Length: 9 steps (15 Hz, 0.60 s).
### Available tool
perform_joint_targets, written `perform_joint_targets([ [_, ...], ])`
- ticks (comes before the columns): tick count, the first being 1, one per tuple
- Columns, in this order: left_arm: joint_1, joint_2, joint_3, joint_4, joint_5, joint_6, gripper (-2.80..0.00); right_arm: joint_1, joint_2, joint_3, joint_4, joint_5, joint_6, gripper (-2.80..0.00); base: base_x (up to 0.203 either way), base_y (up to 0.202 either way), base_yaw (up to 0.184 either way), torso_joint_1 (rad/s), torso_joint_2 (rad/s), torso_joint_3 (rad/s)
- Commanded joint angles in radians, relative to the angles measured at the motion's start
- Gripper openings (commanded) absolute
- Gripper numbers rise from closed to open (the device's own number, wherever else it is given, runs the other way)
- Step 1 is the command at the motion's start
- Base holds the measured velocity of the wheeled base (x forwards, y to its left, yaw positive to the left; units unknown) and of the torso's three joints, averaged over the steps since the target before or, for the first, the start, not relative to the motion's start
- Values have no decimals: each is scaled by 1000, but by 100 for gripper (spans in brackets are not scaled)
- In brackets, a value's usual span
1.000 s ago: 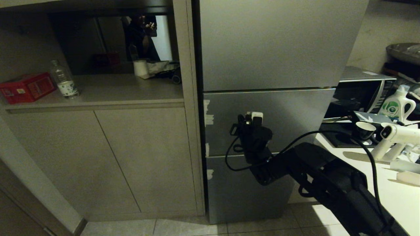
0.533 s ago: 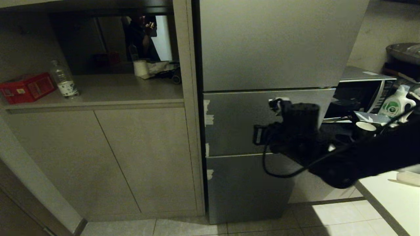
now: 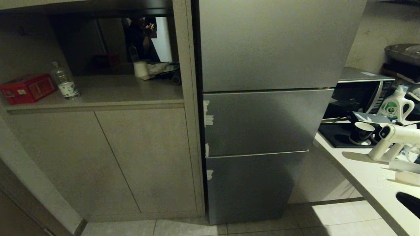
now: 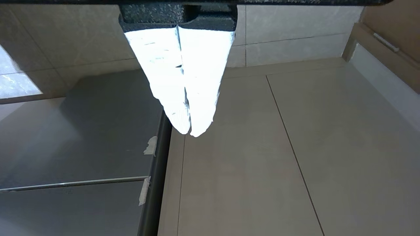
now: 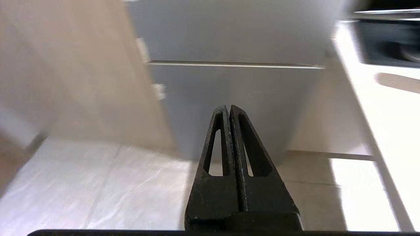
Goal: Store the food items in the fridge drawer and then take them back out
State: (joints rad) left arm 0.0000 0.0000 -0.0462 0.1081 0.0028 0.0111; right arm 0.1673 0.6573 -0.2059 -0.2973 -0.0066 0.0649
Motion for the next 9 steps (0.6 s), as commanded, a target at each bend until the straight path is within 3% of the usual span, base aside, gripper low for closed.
perform_joint_targets([
  [1, 0, 0, 0, 1, 1, -1, -280, -83, -480, 123, 86, 11, -9, -280, 0, 0, 0, 0, 0, 0],
  [4, 0, 0, 0, 1, 3, -8, -280, -141, -664, 200, 150, -2, -28, -280, 0, 0, 0, 0, 0, 0],
  [7, 0, 0, 0, 1, 3, -8, -280, -171, -657, 236, 213, 3, -134, -280, 0, 0, 0, 0, 0, 0],
  [9, 0, 0, 0, 1, 5, -8, -280, -171, -657, 237, 213, 5, -146, -280, 0, 0, 0, 0, 0, 0],
])
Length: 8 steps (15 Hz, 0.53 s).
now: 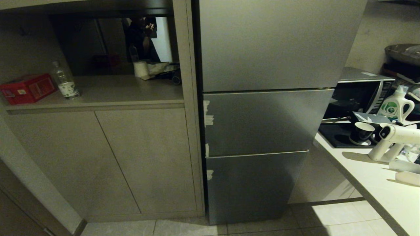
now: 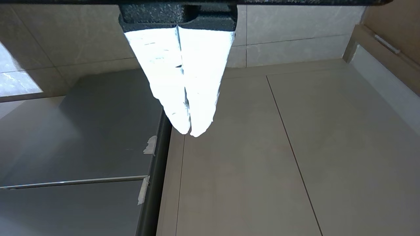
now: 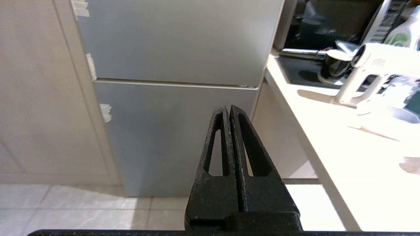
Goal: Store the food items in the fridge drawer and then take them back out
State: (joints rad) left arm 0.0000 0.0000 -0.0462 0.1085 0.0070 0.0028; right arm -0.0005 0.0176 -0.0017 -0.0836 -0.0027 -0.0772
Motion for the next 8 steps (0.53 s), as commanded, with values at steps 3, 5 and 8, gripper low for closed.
perform_joint_targets([
  [3, 0, 0, 0, 0, 1, 0, -280, -3, -18, 32, -1, 1, -1, -280, 0, 0, 0, 0, 0, 0],
  [5, 0, 0, 0, 0, 1, 0, -280, -3, -19, 32, 0, 1, 2, -280, 0, 0, 0, 0, 0, 0],
  [8, 0, 0, 0, 0, 0, 0, -280, -3, -18, 32, 2, 3, 7, -280, 0, 0, 0, 0, 0, 0],
])
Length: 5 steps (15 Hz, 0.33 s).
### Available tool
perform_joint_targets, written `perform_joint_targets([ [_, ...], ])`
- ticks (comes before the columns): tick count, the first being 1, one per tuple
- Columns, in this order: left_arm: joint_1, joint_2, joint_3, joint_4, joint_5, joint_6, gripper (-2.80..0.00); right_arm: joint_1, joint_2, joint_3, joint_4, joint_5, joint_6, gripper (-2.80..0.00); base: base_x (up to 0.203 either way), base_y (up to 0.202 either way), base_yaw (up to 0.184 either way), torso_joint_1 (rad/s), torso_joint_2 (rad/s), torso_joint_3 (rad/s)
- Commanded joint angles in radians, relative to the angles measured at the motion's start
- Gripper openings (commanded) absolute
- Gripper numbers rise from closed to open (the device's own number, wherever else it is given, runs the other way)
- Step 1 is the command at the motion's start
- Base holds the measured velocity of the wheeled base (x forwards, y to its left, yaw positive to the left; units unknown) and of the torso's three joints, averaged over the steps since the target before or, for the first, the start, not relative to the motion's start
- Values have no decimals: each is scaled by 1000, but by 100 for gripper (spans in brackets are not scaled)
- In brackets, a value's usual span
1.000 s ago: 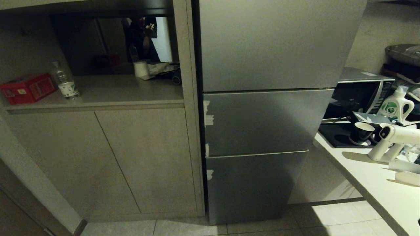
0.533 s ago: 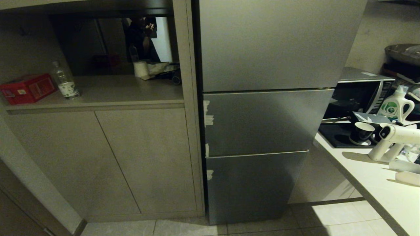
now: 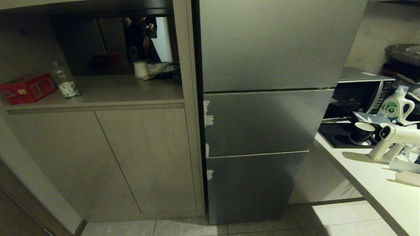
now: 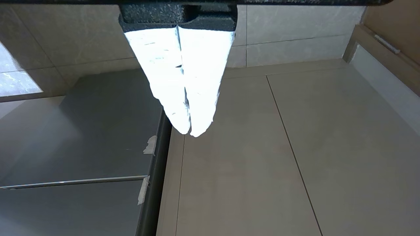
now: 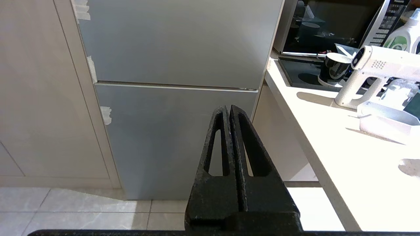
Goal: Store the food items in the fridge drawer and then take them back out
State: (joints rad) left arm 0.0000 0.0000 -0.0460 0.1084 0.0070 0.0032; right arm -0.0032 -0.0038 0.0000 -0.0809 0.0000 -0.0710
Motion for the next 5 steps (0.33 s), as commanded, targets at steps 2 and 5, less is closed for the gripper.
perform_joint_targets([
  [2, 0, 0, 0, 0, 1, 0, -280, 0, 2, 31, 0, 0, -2, -280, 0, 0, 0, 0, 0, 0],
  [5, 0, 0, 0, 0, -1, 0, -280, 0, 4, 31, 0, -3, 15, -280, 0, 0, 0, 0, 0, 0],
])
